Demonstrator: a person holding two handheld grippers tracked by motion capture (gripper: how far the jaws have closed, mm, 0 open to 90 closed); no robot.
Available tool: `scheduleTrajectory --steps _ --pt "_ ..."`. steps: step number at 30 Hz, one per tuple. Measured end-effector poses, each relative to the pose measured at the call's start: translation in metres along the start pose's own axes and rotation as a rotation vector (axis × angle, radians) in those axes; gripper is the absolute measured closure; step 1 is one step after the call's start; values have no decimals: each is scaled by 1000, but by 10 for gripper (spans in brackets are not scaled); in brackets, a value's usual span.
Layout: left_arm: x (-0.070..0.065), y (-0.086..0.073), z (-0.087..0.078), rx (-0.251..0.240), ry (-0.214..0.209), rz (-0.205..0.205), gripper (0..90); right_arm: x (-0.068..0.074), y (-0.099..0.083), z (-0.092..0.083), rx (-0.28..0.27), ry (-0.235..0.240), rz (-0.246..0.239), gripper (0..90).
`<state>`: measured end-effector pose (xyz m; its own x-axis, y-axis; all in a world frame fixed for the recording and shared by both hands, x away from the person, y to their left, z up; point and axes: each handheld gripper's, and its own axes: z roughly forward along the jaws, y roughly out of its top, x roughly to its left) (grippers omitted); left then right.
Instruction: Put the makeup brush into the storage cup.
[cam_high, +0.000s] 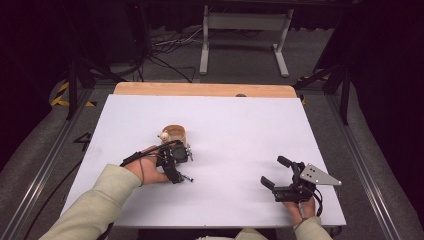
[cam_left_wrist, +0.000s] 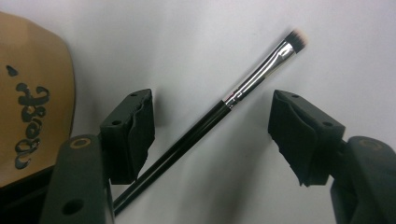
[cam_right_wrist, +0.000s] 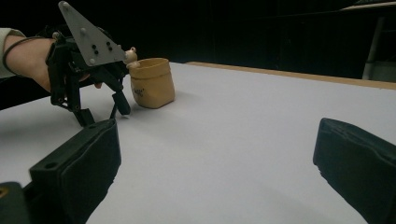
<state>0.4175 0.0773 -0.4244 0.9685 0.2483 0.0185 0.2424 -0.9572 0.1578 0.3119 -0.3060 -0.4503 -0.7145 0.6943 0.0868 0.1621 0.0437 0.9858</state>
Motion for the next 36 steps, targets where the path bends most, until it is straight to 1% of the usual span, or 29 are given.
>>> scheduleTrajectory --steps 3,8,10,11,15,19,21,25,26,31,33,34,36 --pt "-1 0 1 2 -2 -3 356 0 0 0 -1 2 3 14" --pt "0 0 2 4 -14 -10 370 0 0 0 -3 6 8 14" --pt "-1 0 1 9 -16 -8 390 0 0 0 -2 9 12 14" --pt "-1 1 1 12 -14 0 406 0 0 0 -3 10 14 14" --pt "-1 2 0 15 -19 1 482 -1 -1 0 -4 12 21 14" --pt "0 1 -1 13 -26 -7 559 -1 -1 0 -5 19 30 14" --pt "1 0 -1 12 -19 -1 594 -1 -1 0 -5 22 33 14" --pt "1 0 -2 29 -15 -3 668 -1 -1 0 -6 25 32 15" --pt "2 0 -2 31 -16 -7 706 -1 -1 1 -4 26 34 16" --pt "1 0 -3 47 -15 -2 788 -1 -1 1 -5 28 39 16" --pt "0 0 -3 56 -9 6 806 -1 -1 1 -5 28 41 16" --pt "0 0 -3 55 -11 7 822 -1 -1 1 -5 29 41 17" --pt "0 0 -3 47 -10 2 823 -1 -1 1 -5 30 41 18"
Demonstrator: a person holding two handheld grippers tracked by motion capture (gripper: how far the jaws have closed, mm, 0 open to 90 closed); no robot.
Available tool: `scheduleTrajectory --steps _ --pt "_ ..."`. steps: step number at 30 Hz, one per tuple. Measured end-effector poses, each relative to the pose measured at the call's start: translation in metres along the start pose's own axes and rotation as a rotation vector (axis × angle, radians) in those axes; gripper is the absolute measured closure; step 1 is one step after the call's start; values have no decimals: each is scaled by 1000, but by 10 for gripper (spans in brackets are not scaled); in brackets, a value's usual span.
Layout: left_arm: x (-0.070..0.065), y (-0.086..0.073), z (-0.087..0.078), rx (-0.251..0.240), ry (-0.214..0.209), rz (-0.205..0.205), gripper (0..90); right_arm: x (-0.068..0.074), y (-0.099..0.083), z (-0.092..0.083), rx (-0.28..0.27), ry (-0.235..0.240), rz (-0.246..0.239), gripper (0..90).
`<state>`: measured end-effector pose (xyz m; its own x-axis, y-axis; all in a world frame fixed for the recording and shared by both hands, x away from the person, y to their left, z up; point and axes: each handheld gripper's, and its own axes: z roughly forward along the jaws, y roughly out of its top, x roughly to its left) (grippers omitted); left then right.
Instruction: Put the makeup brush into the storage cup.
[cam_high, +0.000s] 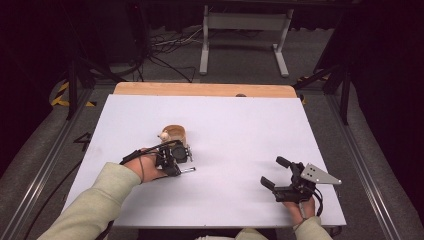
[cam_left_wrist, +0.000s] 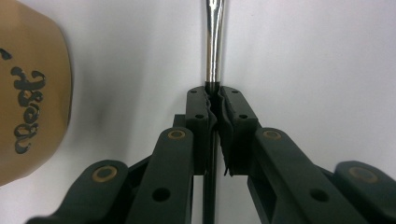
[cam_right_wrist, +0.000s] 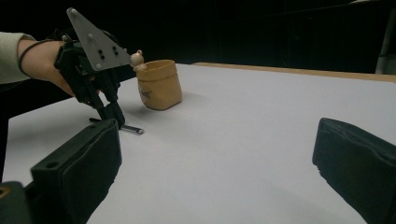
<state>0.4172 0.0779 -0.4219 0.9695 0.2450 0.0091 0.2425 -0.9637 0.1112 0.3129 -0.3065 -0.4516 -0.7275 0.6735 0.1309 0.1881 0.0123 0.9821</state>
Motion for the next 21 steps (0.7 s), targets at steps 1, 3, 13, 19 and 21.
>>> scheduleTrajectory --steps 1,3,13,19,21 --pt "0 0 0 2 -1 1 823 0 0 0 0 0 0 18" --pt "0 0 0 2 0 2 824 0 0 0 1 1 -1 19" --pt "-3 -1 -8 -27 8 3 828 0 0 0 1 -2 -3 20" --pt "-4 -8 -26 -138 7 -18 829 0 0 0 6 -16 -18 18" --pt "-3 -11 -31 -179 12 -31 828 1 1 0 6 -18 -25 18"
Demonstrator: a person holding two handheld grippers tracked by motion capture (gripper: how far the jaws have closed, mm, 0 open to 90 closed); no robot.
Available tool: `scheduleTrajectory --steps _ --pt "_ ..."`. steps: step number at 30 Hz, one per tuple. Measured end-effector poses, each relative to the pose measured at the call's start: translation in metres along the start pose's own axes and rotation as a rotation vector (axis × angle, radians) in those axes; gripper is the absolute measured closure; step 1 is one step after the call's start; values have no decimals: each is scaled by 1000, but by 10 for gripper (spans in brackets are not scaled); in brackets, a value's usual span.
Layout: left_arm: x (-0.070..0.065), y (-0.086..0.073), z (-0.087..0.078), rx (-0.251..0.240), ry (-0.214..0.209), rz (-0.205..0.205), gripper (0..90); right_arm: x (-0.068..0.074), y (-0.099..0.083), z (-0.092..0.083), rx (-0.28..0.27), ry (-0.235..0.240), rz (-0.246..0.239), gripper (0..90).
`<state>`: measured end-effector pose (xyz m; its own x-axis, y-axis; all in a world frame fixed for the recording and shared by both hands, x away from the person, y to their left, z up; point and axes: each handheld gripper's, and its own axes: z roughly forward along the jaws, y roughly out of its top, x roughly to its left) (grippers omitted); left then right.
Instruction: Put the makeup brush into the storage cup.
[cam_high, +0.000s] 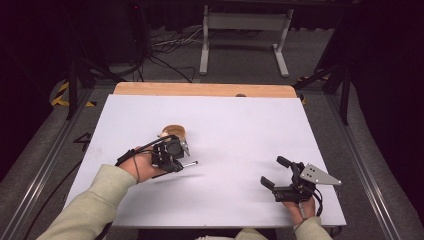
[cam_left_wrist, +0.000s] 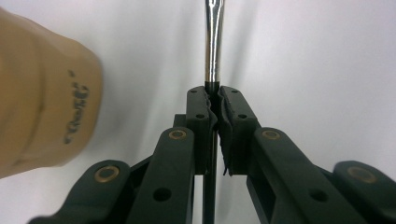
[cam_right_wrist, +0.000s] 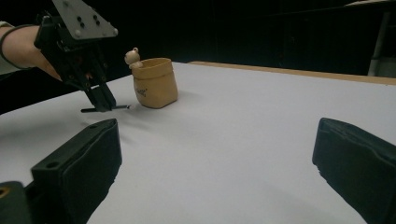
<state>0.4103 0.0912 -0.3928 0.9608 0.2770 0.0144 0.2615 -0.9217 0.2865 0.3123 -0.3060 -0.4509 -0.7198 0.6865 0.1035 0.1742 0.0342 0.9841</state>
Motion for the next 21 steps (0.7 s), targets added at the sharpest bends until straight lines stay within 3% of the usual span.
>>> scheduleTrajectory --steps 6,15,21 --pt "3 -6 -13 -82 8 -39 828 0 0 0 -2 -10 -3 16" --pt "0 -13 -28 -189 16 -49 829 0 0 0 -2 -10 -3 16" --pt "-2 -17 -40 -290 16 -62 829 0 0 0 -2 -11 -4 16"
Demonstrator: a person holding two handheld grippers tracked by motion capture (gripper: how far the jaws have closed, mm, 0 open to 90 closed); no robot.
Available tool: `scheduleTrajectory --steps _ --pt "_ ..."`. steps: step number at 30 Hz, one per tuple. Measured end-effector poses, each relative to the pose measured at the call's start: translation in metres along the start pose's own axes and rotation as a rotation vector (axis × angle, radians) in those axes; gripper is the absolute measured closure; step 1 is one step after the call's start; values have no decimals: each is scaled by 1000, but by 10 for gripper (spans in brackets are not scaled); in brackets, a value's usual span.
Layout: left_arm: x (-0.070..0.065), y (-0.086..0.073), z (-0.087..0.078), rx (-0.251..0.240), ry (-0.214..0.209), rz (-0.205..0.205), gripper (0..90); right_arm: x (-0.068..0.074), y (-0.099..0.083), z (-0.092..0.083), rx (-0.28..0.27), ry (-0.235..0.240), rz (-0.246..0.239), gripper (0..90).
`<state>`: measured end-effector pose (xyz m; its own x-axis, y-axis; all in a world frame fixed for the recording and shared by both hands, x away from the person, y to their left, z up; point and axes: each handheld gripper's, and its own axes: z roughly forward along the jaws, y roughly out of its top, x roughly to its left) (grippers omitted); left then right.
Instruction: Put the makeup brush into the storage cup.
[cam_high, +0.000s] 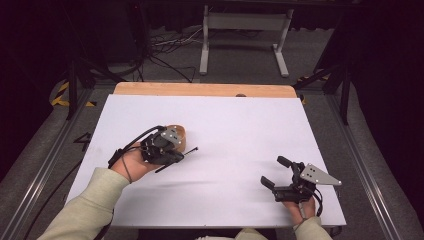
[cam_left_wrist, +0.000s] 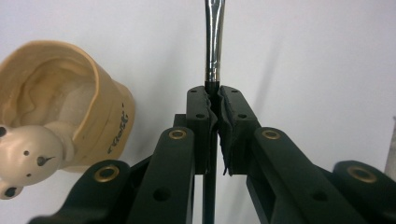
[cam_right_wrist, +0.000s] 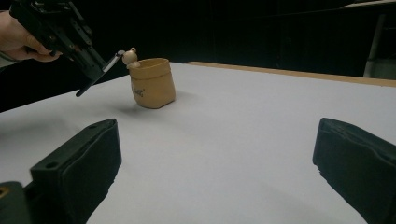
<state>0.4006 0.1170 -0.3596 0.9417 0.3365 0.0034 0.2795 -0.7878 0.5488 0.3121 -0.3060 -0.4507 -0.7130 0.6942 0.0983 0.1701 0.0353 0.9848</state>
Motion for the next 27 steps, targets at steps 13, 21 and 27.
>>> scheduleTrajectory --steps 13,21,27 --pt "-3 -2 -18 -180 9 -15 829 0 0 -1 -5 -7 -1 11" --pt "-3 -5 -27 -287 37 -31 829 0 0 -1 -6 -8 -1 11" --pt "-3 -5 -33 -377 56 -56 829 0 0 -1 -7 -9 0 11"
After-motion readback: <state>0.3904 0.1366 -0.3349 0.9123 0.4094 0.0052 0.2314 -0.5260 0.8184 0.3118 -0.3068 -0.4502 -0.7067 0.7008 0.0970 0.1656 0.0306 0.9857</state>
